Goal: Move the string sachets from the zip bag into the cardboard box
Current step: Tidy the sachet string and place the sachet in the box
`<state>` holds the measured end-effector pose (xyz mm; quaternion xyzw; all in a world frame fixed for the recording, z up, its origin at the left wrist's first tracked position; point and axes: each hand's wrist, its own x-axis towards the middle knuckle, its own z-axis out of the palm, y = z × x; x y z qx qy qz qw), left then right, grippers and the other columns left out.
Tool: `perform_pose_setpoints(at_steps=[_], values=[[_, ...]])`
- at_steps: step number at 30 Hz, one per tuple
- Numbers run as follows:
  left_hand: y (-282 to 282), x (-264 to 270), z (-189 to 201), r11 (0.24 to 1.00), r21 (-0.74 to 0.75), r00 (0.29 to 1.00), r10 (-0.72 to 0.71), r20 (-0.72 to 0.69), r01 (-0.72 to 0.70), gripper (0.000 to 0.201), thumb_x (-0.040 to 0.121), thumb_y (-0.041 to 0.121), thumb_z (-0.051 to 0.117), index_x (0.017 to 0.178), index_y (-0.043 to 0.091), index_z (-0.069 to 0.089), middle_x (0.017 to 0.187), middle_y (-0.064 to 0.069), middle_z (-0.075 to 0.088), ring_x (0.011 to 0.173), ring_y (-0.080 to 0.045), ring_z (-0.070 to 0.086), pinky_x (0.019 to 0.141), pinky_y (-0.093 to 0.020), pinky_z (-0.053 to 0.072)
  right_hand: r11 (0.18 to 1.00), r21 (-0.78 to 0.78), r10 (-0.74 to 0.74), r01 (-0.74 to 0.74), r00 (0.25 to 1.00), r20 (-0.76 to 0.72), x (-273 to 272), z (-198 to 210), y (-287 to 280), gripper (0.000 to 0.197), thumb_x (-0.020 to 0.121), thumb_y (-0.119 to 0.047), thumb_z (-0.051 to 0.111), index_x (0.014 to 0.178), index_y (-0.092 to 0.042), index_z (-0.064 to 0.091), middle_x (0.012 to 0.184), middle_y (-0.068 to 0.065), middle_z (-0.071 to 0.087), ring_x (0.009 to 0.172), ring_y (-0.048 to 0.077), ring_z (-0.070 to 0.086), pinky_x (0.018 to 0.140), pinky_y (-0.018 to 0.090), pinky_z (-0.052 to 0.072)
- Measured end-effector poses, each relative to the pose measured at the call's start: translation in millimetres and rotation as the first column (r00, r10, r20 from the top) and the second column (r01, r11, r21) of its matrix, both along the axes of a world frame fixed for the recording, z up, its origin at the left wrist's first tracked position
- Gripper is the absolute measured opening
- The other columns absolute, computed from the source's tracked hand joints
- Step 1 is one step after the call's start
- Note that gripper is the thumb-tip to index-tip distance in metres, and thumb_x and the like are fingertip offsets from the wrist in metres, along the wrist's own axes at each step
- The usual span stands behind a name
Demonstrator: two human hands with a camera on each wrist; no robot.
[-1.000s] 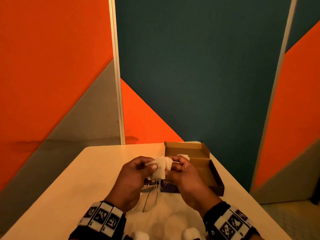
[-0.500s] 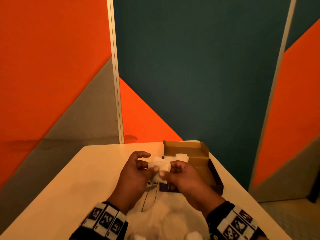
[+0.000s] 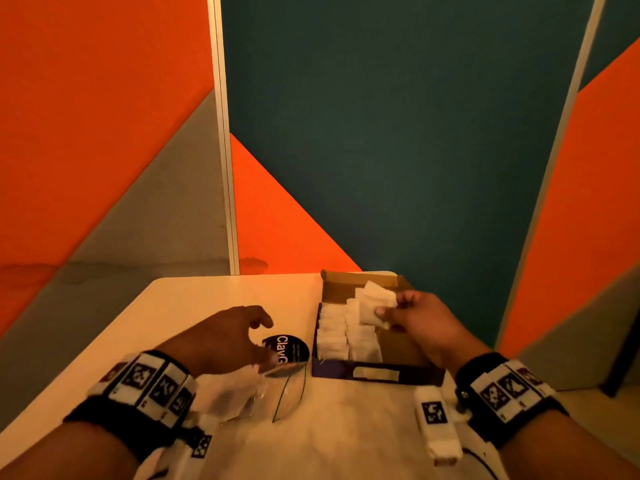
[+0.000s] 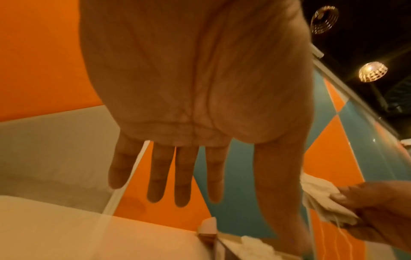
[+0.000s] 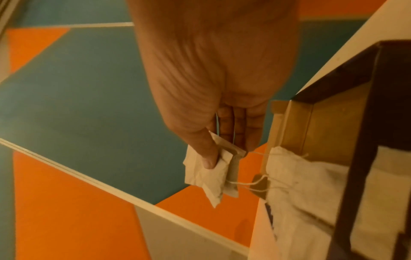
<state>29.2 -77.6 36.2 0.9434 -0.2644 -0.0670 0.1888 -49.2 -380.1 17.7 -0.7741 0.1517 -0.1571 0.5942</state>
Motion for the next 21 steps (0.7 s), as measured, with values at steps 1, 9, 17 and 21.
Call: perform_pose_setpoints(at_steps=[1, 9, 17, 21], values=[[4, 3, 0, 0.996, 0.085, 0.999, -0.016, -0.037, 0.019, 0.067, 0.077, 0.050, 0.078, 0.135, 0.038, 0.047, 0.139, 0.010, 0.049, 0.120, -0.010, 0.052, 0.100, -0.025, 0.042, 1.000, 0.005, -0.007, 0.007, 1.000, -0.011, 5, 0, -6, 0.014, 0.081, -0.009, 0.081, 0.093, -0.011, 0.075, 0.088, 0.006, 0.080, 0.082, 0.020, 0.075, 0.084, 0.040, 0.061], [10, 12, -21, 0.894, 0.388, 0.964, -0.144, -0.222, 0.223, 0.097, 0.074, 0.029, 0.084, 0.154, 0.027, 0.028, 0.155, 0.005, 0.038, 0.142, -0.016, 0.037, 0.115, -0.031, 0.029, 0.982, -0.040, 0.158, -0.183, 0.924, -0.349, 35, -33, -21, 0.012, 0.080, -0.004, 0.080, 0.081, -0.015, 0.075, 0.082, -0.003, 0.078, 0.086, 0.018, 0.071, 0.088, 0.035, 0.057], [3, 23, -41, 0.882, 0.387, 0.938, -0.146, -0.314, 0.267, 0.102, 0.073, 0.028, 0.085, 0.155, 0.033, 0.025, 0.155, 0.004, 0.039, 0.139, -0.016, 0.041, 0.115, -0.030, 0.034, 0.962, -0.059, 0.213, -0.267, 0.868, -0.448, 41, -45, -22, 0.023, 0.086, -0.003, 0.075, 0.085, -0.027, 0.073, 0.096, -0.011, 0.073, 0.102, 0.016, 0.065, 0.111, 0.046, 0.044], [3, 28, -46, 0.894, 0.360, 0.930, -0.139, -0.341, 0.266, 0.103, 0.072, 0.026, 0.086, 0.152, 0.045, 0.023, 0.150, 0.013, 0.044, 0.134, -0.007, 0.042, 0.106, -0.016, 0.029, 0.956, -0.104, 0.199, -0.274, 0.868, -0.455, 45, -44, -24, 0.024, 0.089, -0.005, 0.072, 0.087, -0.029, 0.070, 0.096, -0.013, 0.068, 0.090, 0.008, 0.061, 0.104, 0.038, 0.046]])
